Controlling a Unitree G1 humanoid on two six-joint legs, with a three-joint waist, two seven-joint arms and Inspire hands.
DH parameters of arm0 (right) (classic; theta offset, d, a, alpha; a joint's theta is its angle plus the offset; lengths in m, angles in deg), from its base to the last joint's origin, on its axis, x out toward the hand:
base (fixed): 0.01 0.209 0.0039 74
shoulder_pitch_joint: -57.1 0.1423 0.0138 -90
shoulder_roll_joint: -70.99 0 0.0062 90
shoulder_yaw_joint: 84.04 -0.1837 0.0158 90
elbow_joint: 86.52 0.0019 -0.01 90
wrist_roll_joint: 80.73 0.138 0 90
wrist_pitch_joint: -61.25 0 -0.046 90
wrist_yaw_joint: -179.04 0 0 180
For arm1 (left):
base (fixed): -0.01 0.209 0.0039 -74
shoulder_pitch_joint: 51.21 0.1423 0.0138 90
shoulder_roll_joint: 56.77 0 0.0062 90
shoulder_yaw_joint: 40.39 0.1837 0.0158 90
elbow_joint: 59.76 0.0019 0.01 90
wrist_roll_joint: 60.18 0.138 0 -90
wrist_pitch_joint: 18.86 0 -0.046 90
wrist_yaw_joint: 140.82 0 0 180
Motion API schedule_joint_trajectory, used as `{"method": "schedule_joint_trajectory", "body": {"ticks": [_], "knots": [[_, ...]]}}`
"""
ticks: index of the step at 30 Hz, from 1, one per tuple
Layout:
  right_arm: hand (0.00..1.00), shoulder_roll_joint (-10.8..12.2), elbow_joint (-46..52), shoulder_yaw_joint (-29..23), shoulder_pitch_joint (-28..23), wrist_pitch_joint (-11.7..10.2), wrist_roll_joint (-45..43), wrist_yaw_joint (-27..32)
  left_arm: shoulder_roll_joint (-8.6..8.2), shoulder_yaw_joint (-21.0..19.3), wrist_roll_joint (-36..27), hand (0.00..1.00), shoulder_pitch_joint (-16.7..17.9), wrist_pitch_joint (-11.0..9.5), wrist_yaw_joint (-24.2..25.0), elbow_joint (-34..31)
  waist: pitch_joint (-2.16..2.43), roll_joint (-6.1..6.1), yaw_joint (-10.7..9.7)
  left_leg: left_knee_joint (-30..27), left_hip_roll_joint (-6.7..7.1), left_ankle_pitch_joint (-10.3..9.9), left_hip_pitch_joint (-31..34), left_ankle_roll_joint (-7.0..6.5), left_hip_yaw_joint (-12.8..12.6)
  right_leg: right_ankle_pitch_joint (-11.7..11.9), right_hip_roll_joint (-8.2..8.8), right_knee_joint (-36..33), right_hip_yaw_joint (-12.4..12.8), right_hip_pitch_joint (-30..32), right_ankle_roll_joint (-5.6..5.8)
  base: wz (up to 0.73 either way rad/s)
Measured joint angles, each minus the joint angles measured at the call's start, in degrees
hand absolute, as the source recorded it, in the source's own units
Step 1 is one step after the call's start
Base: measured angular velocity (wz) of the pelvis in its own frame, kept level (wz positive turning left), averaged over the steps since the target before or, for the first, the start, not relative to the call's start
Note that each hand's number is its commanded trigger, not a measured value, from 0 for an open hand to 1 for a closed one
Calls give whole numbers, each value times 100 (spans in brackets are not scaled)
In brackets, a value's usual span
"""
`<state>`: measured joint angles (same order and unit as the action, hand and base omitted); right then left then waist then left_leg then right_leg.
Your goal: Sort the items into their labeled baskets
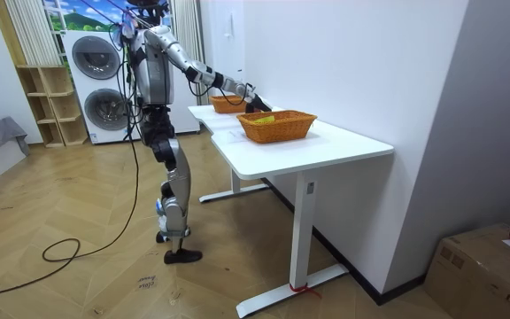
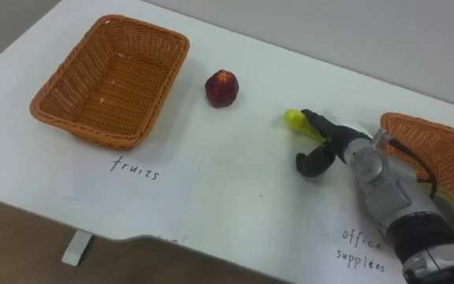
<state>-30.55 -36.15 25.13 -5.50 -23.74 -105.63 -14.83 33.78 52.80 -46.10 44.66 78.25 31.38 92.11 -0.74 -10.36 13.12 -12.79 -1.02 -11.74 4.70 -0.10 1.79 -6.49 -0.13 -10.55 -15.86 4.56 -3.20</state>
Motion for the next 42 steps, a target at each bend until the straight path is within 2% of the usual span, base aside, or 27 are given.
{"method": "schedule_joint_trajectory", "body": {"ticks": [5,6,7,8,12,23,27,42], "knots": [[0,-2,38,21,-1,-1,-2,-1,4,2,1,0,-2,-14,-2,-6,3,-6,-8,6,1,15,-6,-2,-3,0,-1,0,-1,0,0,0],[36,-2,46,24,-6,-2,-4,0,12,1,3,0,-2,-18,-2,-15,4,-7,-11,6,1,15,-6,-2,-3,0,0,0,-2,0,0,0],[62,-2,52,25,-8,-5,-6,1,20,0,4,0,-1,-25,-2,-30,4,-8,-11,5,1,15,-6,-2,-3,0,0,0,-2,-1,0,0],[100,-2,52,25,-8,-6,-7,1,25,0,5,0,-1,-33,-2,-38,4,-8,-11,5,1,15,-6,-2,-3,0,0,0,-2,-1,0,0],[100,-2,88,28,-7,-15,-35,6,46,-1,9,0,-3,-125,-2,-60,7,-13,-9,4,0,15,-6,-2,-3,1,1,-2,-1,-1,0,0],[100,-45,302,26,-2,63,-594,279,60,-10,10,0,-3,-130,66,-155,-4,-48,73,40,-10,14,-21,-1,-24,1,-11,5,17,-1,1,0],[100,-73,332,212,-12,95,-719,288,72,-7,10,0,-9,-146,90,-150,-17,-75,144,50,-15,14,-28,-1,-23,0,-7,13,17,-1,1,0],[100,-104,443,223,-47,84,-619,233,79,-6,9,0,-6,-242,188,-34,-31,-81,140,104,-21,13,-37,1,-33,1,-4,91,3,-38,1,0]]}}
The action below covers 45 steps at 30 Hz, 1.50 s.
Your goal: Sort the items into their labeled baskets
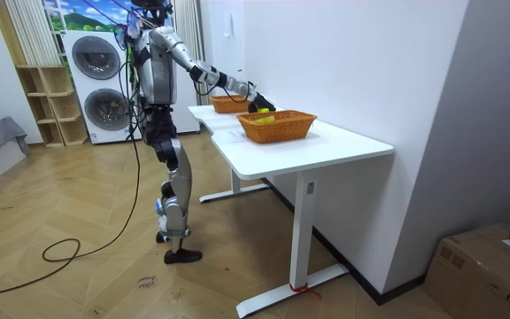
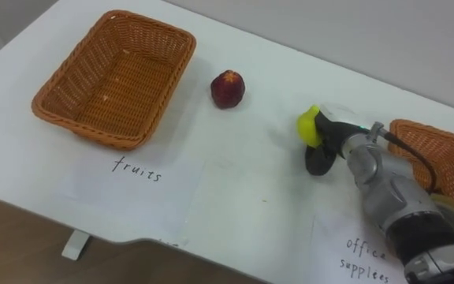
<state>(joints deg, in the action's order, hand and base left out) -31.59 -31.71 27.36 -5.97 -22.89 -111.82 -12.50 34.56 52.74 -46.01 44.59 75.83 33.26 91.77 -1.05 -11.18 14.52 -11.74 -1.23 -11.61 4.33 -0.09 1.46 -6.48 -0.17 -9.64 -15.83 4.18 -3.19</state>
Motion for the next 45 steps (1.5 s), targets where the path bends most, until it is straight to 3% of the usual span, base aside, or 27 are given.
{"method": "schedule_joint_trajectory", "body": {"ticks": [14,23,32,37,45], "knots": [[100,-26,127,-2,-30,1,-5,-12,-2,-14,-5,0,-5,-3,-33,49,5,-11,-14,-2,0,0,-4,0,-4,0,2,1,24,2,0,0],[100,-78,1330,-12,-395,-34,-63,-154,-46,-142,-2,0,47,1,-149,264,-16,30,-184,3,-4,1,-1,0,-55,0,4,0,74,19,0,-2],[100,-140,1863,-32,-354,-161,235,-187,-71,-192,-7,0,73,-9,-282,249,8,17,-217,-21,0,2,-20,-2,-56,0,15,-11,80,-12,0,0],[100,-142,2344,-61,-276,-93,479,-358,-126,-311,25,0,232,6,-324,238,30,49,-338,-11,-8,1,-120,0,-45,0,9,-4,81,-118,0,0],[100,-160,3023,-517,-286,-75,826,-486,-224,-643,172,0,376,19,-329,186,59,45,-313,14,0,2,-304,-1,-34,-2,12,-1,70,-294,3,0]]}}
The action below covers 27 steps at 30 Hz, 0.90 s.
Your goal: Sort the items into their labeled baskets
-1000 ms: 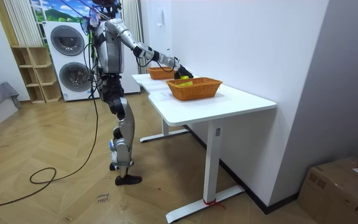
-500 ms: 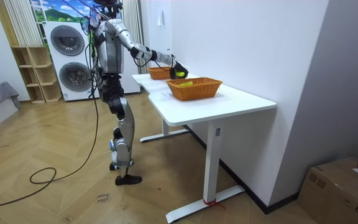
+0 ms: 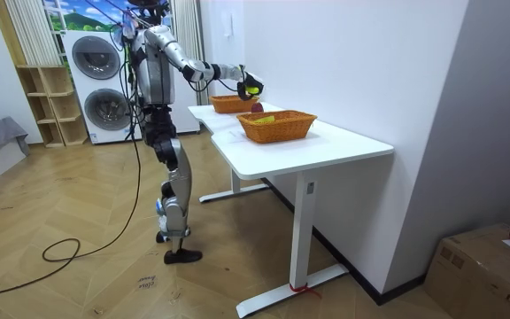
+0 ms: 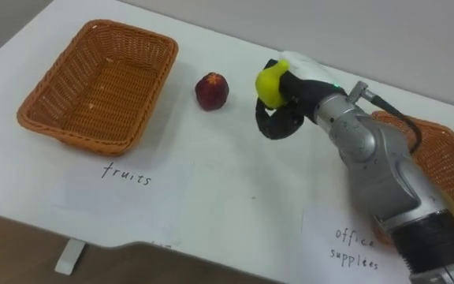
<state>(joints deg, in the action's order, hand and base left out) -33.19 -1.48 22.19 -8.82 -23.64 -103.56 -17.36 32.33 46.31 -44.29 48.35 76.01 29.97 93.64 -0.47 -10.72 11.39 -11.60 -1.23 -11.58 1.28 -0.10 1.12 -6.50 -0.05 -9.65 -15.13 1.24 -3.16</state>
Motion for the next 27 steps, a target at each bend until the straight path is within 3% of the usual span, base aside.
{"method": "schedule_joint_trajectory", "body": {"ticks": [2,9,11,17,19,27], "knots": [[100,1,124,0,-7,1,-23,-1,-21,1,-1,0,42,0,-2,10,-14,18,-4,23,2,0,-74,0,11,-5,2,0,3,-59,8,0],[100,2,534,-1,27,6,-71,0,-52,-111,-6,0,128,7,-1,13,48,-65,65,21,19,4,-99,-6,-6,-8,4,5,32,-74,13,0],[100,3,534,-1,48,87,-48,0,-54,-110,-13,0,130,8,-1,11,45,-62,131,22,23,3,-133,-7,19,-9,-3,14,29,-111,13,3],[100,32,597,0,96,254,-45,11,-48,-111,-47,0,154,109,-39,0,29,-81,190,29,71,6,-195,-14,148,-43,7,82,-8,-252,56,12],[100,40,596,1,174,281,-36,11,-42,-112,-47,0,159,152,-51,0,-5,-106,204,28,87,11,-188,-21,217,-44,8,91,-58,-267,58,8],[100,131,576,61,466,317,15,16,-49,-97,-53,0,209,153,-70,-72,-56,-98,356,52,85,10,-186,-22,264,-47,4,89,-86,-271,63,3]]}}
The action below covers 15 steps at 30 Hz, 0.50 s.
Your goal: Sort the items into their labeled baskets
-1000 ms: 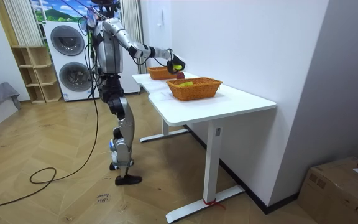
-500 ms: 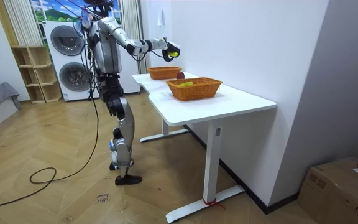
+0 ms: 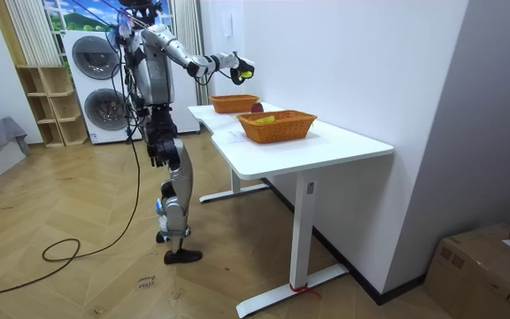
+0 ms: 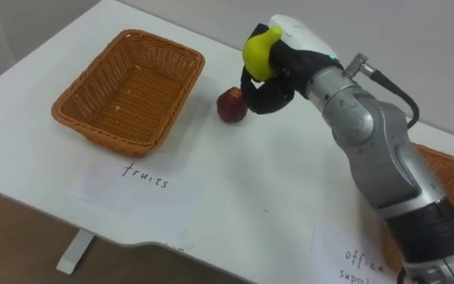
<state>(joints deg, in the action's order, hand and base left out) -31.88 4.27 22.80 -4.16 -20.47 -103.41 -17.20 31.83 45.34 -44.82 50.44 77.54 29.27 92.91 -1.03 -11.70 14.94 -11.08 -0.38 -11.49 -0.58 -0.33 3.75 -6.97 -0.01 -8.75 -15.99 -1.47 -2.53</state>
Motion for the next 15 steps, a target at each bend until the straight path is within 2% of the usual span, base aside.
{"method": "schedule_joint_trajectory", "body": {"ticks": [5,7,10,15], "knots": [[100,43,-43,2,58,0,64,2,-7,6,1,0,21,11,-4,-83,-11,14,131,29,-1,0,-8,0,13,-1,2,2,-5,0,2,1],[100,183,-118,7,58,7,120,46,-35,19,40,0,25,26,-76,-86,-13,17,162,36,-1,0,-8,0,15,-2,1,4,-13,-1,3,0],[100,211,-131,91,58,12,236,87,-65,15,61,0,26,77,-82,-108,-14,19,219,46,0,-2,-6,-2,16,-5,1,8,-21,1,8,0],[100,261,-128,209,58,149,260,114,-112,-5,233,0,77,209,-78,-335,-11,16,401,51,-1,-1,2,-2,54,-7,9,9,-132,-3,12,5]]}}
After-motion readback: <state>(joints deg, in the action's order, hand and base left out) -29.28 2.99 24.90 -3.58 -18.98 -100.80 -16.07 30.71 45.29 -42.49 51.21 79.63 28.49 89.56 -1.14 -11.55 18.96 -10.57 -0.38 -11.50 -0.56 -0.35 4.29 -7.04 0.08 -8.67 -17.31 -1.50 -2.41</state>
